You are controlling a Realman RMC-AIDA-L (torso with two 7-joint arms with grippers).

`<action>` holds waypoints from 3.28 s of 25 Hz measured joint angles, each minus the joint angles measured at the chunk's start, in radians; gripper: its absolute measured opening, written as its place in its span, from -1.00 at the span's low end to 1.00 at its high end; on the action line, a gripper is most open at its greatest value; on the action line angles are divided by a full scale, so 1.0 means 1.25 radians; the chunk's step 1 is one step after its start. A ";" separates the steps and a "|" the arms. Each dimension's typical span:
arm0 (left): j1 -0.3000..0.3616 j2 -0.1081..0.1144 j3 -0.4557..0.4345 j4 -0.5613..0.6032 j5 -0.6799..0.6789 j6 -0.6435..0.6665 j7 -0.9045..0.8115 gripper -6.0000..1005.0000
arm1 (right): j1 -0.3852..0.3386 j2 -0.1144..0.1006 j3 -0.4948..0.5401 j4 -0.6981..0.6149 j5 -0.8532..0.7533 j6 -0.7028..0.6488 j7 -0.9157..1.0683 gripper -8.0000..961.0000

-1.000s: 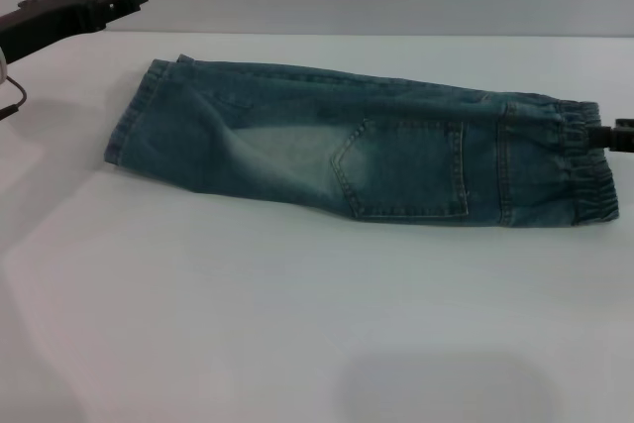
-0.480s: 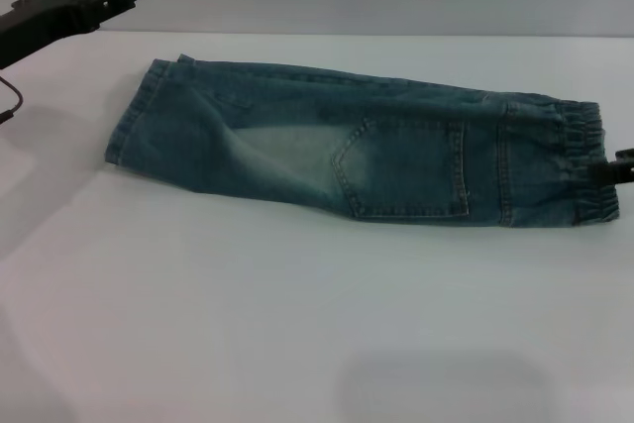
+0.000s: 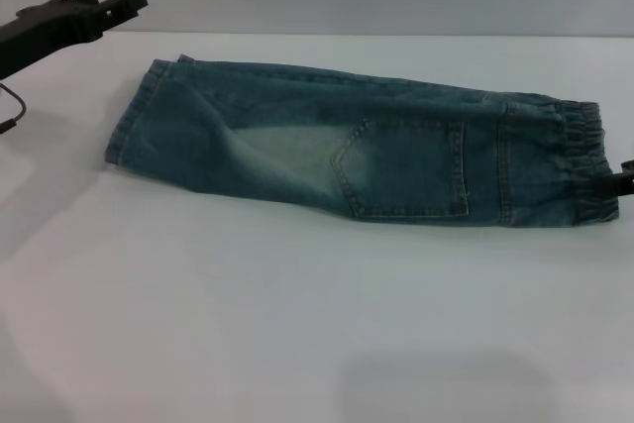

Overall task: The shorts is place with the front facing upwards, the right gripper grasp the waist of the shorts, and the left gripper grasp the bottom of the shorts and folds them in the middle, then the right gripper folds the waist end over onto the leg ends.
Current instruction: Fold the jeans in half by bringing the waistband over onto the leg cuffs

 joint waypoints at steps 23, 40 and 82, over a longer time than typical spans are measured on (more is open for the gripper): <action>0.000 0.000 -0.001 -0.007 0.000 0.006 0.004 0.67 | 0.009 0.053 -0.029 0.007 0.012 0.073 -0.007 0.20; 0.002 0.001 -0.003 -0.026 -0.007 0.008 0.044 0.67 | 0.004 0.062 -0.029 -0.039 0.036 0.043 -0.012 -0.66; -0.161 -0.019 -0.030 -0.564 -0.166 0.001 0.658 0.66 | 0.068 0.032 -0.017 -0.354 0.226 -0.365 0.155 -0.95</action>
